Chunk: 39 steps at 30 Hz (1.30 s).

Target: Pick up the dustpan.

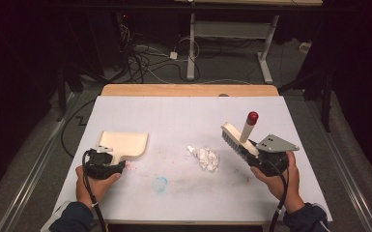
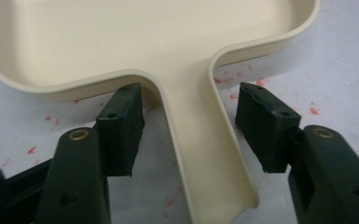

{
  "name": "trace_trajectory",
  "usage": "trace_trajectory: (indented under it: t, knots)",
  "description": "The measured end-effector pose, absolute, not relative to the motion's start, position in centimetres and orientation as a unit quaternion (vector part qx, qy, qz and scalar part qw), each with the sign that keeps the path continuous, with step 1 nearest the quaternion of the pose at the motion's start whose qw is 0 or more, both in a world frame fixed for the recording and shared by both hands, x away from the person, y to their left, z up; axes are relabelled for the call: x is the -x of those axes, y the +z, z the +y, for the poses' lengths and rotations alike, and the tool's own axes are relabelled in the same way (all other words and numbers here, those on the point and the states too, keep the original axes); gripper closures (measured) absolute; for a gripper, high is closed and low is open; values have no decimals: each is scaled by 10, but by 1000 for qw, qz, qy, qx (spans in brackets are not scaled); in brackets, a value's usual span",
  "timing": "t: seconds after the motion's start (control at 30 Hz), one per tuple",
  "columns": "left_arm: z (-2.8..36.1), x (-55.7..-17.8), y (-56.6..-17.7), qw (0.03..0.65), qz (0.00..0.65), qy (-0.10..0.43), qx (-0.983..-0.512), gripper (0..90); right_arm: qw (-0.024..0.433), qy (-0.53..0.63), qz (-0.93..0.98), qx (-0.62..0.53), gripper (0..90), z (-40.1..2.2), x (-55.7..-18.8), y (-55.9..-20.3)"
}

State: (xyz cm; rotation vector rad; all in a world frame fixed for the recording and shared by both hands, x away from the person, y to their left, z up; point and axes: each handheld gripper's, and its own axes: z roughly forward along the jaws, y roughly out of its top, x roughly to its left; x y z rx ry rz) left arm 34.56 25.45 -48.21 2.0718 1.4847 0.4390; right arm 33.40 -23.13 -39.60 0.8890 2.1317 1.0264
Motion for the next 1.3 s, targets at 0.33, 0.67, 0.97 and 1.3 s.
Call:
trace_trajectory:
  t: [0.33,0.67,0.97,1.3]
  knots:
    - [258,-346,-482,274,541,172,-776,635,294,384,810,-331,677,-226,-334,-399]
    - [252,-348,-464,258,486,154,-820,640,291,391,800,-350,677,-230,-338,-402]
    - [236,-336,-446,241,415,145,-865,639,292,412,776,-378,678,-222,-347,-411]
    - [213,-335,-444,229,366,111,-895,639,291,397,774,-400,678,-202,-362,-425]
